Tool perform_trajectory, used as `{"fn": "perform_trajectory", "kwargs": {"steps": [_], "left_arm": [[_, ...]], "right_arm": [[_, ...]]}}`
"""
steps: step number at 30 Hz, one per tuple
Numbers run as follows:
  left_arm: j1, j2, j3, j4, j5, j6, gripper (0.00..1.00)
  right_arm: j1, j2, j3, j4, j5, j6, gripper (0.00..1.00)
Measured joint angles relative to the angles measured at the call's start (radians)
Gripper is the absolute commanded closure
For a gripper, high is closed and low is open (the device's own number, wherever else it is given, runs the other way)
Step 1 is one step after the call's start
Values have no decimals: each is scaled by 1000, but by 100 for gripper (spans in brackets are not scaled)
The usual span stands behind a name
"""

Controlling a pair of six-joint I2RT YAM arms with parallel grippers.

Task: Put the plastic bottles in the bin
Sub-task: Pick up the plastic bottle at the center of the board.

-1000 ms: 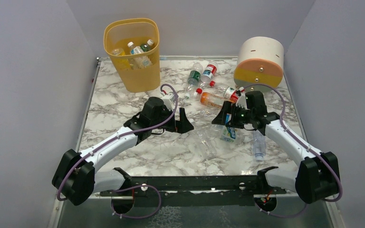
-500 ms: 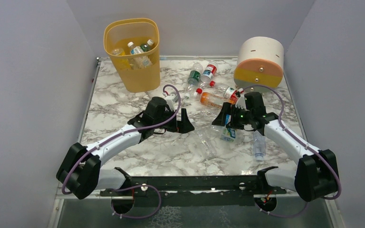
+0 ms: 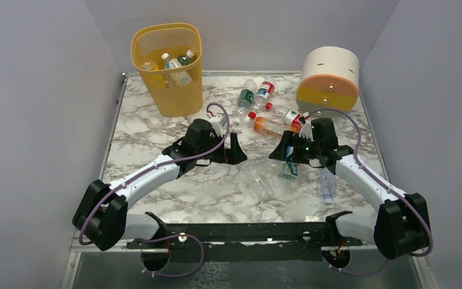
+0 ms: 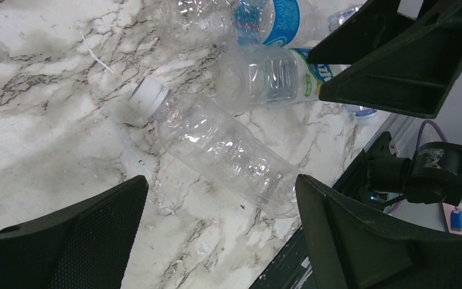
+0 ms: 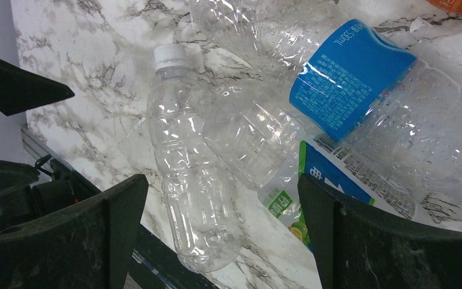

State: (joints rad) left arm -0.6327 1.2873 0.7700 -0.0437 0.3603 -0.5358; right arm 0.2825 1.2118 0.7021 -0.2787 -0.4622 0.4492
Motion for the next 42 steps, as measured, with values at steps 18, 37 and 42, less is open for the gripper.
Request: {"fn": "perform_trajectory", "kwargs": {"steps": [18, 37, 42], "left_arm": [[0, -2, 58, -78, -82, 27, 1], [0, -59, 58, -116, -111, 27, 1], [0, -60, 58, -116, -113, 27, 1]], "right_arm": [[76, -101, -11, -14, -49, -34, 5], [346, 91, -2, -73, 167, -39, 8], [377, 140, 0, -61, 185, -37, 10]]}}
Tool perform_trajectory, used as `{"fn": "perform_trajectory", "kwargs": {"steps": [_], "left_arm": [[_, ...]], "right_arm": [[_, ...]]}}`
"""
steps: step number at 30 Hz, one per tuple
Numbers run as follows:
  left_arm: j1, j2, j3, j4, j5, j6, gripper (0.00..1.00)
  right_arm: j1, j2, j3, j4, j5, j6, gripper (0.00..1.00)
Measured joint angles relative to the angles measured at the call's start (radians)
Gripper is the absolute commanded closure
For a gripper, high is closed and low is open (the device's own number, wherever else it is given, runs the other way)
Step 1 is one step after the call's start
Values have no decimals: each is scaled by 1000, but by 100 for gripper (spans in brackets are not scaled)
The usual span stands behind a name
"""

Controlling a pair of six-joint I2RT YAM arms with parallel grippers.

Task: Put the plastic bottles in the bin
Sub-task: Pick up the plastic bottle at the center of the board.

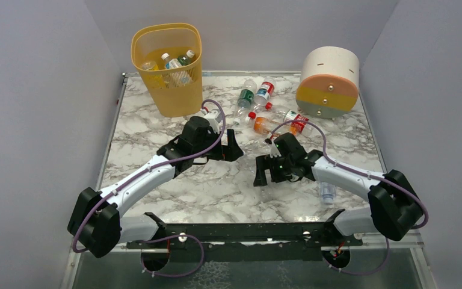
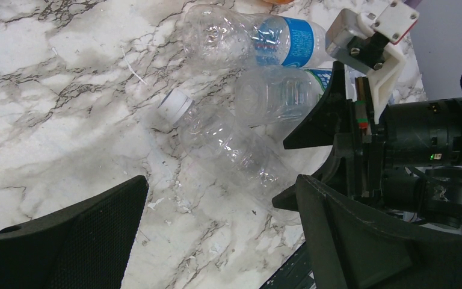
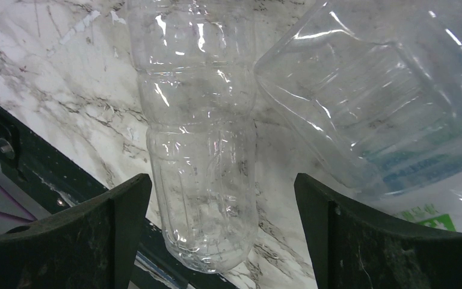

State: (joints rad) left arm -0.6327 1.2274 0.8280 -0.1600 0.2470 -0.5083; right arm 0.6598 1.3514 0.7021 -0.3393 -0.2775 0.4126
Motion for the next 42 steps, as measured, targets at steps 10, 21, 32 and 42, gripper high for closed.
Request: {"fn": "perform_trajectory", "kwargs": {"steps": [10, 21, 32, 42], "left_arm": [[0, -18, -2, 0, -3, -3, 1], [0, -29, -7, 0, -5, -14, 1], [26, -111, -21, 11, 2, -68, 1], [95, -140, -92, 71, 66, -142, 1]], "right_arm": [[34, 42, 0, 10, 11, 6, 33], [35, 21, 24, 14, 9, 17, 40], [35, -59, 77, 32, -1, 37, 41], [35, -83, 77, 41, -1, 54, 41]]}}
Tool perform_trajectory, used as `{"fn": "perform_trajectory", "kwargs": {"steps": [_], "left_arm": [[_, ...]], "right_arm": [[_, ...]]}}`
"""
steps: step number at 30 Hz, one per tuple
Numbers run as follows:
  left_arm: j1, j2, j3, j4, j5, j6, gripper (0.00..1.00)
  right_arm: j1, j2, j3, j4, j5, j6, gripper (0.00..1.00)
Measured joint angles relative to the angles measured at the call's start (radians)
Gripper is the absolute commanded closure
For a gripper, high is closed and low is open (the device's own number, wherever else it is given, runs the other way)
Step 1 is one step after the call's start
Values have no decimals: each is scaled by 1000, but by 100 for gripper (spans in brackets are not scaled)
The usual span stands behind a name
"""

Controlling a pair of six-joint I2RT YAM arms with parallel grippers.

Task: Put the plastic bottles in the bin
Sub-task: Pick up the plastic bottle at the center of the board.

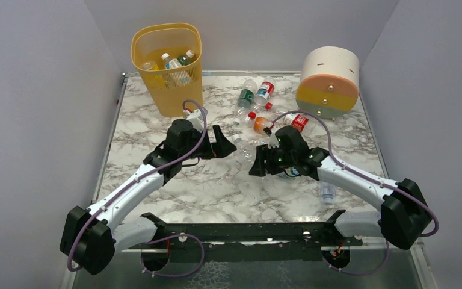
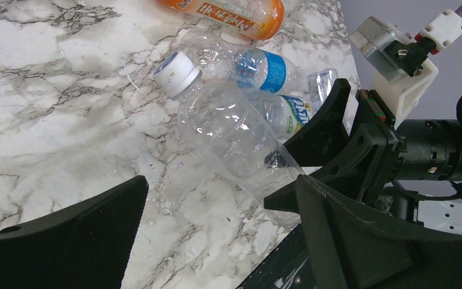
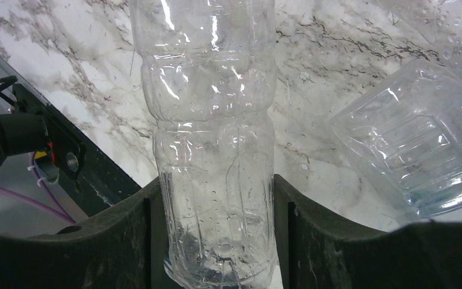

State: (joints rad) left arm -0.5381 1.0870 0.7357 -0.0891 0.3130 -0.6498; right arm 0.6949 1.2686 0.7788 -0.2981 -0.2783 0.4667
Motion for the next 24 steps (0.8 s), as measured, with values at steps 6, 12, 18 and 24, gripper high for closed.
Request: {"fn": "perform_trajectory", "kwargs": {"steps": [6, 12, 18, 24], "left_arm": [[8, -1, -21, 42, 27, -31, 1], [16, -1, -42, 73, 40, -55, 1], [27, -3, -71, 115, 54, -89, 1], [46, -11, -100, 171, 67, -140, 1]], "right_arm": [[0, -3, 0, 10, 0, 5, 42], [0, -9, 0, 13, 0, 6, 42], [0, -12, 0, 13, 0, 6, 42], [0, -14, 0, 18, 0, 8, 42]]}}
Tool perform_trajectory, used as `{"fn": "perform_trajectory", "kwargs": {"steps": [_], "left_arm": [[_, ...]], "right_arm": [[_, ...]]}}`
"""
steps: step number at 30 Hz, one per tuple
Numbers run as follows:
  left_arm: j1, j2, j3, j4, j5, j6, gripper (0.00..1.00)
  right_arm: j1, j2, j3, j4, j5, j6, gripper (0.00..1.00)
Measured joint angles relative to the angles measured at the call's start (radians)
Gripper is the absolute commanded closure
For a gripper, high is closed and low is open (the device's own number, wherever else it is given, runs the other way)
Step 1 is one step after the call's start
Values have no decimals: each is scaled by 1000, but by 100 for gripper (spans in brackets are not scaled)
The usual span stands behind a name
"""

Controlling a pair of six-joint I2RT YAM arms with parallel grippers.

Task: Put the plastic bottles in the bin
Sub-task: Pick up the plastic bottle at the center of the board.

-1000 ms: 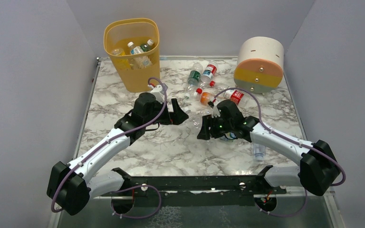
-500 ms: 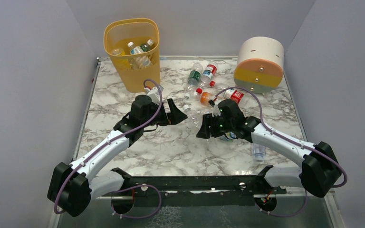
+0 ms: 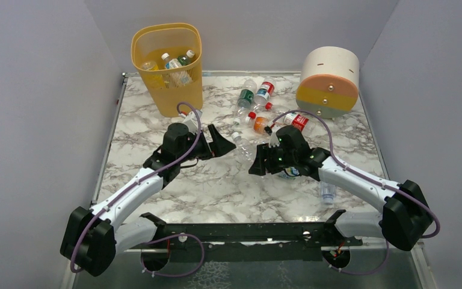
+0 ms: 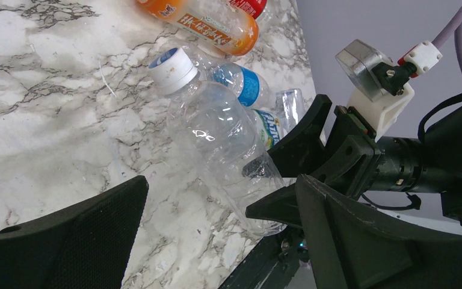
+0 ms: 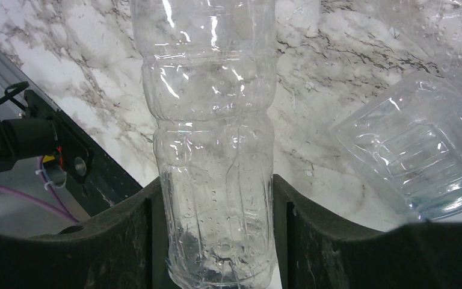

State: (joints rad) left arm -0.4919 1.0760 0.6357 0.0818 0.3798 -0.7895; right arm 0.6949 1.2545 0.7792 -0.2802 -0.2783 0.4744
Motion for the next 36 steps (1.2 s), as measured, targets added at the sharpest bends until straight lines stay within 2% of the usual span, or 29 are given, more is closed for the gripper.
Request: {"fn": "perform_trajectory", "kwargs": {"steps": [13, 36], "left_arm": [[27, -8, -99, 187, 2, -152, 1], [18, 90, -99, 317, -67, -187, 2]], "right_arm": [[0, -3, 11, 60, -27, 26, 42], [2, 84, 64, 231, -142, 115, 43]]}}
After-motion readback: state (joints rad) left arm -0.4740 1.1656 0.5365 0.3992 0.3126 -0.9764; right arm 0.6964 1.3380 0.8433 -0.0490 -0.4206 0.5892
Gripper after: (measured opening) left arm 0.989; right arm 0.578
